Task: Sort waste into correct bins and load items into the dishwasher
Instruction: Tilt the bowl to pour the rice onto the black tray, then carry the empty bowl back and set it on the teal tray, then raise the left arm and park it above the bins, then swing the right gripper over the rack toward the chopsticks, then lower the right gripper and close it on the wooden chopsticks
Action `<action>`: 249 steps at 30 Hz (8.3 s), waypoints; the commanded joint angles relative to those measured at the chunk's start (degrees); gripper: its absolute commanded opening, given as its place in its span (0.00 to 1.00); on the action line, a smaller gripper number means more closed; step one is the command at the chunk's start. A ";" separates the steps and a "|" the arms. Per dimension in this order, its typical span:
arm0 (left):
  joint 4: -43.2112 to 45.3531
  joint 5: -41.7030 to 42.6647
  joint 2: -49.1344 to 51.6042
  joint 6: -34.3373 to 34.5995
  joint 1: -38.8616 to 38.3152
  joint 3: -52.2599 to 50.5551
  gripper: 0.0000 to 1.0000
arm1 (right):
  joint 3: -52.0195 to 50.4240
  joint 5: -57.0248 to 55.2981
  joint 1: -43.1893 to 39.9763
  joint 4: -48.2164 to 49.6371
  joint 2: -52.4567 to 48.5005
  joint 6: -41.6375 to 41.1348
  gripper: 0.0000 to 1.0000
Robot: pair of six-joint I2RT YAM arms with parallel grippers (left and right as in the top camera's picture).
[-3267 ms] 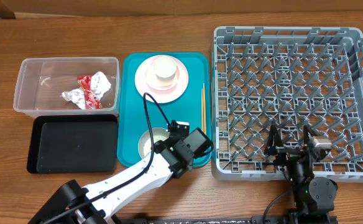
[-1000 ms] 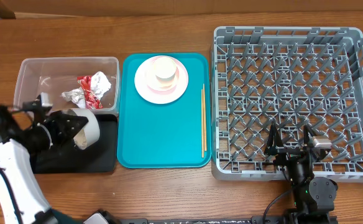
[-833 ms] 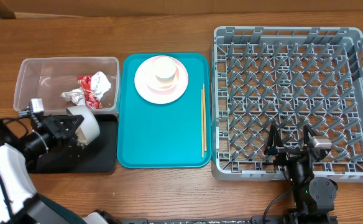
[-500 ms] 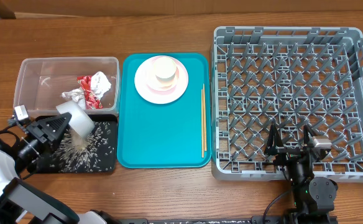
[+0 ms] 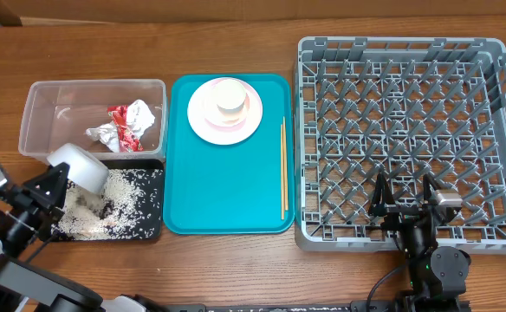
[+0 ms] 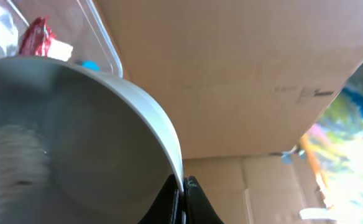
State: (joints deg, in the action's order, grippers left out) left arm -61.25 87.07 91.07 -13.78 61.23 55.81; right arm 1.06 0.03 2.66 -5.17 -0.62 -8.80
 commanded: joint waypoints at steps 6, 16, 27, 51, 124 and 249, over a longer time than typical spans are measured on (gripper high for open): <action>-6.91 2.82 0.33 -4.52 0.24 -0.28 0.04 | -0.61 0.02 -0.15 0.35 0.46 0.07 1.00; -10.05 0.66 0.33 -10.47 0.17 -0.28 0.04 | -0.61 0.02 -0.15 0.35 0.44 0.07 1.00; -27.10 -5.27 -0.15 -23.67 -2.49 0.04 0.04 | -0.61 0.04 -0.15 0.35 0.44 0.07 1.00; -16.44 -36.41 -4.11 13.20 -46.38 25.00 0.04 | -0.61 0.02 -0.15 0.35 0.44 0.07 1.00; -10.69 -97.13 -3.98 38.62 -54.55 36.48 1.00 | -0.61 0.04 -0.15 0.35 0.44 0.07 1.00; -10.71 -97.09 -3.98 38.62 -54.62 36.48 1.00 | 61.92 -24.17 51.17 -28.44 -106.88 -37.62 0.89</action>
State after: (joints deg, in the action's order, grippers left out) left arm -72.03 -9.50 87.64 25.50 6.48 91.66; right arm 63.29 -27.05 54.24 -33.69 -107.90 -46.63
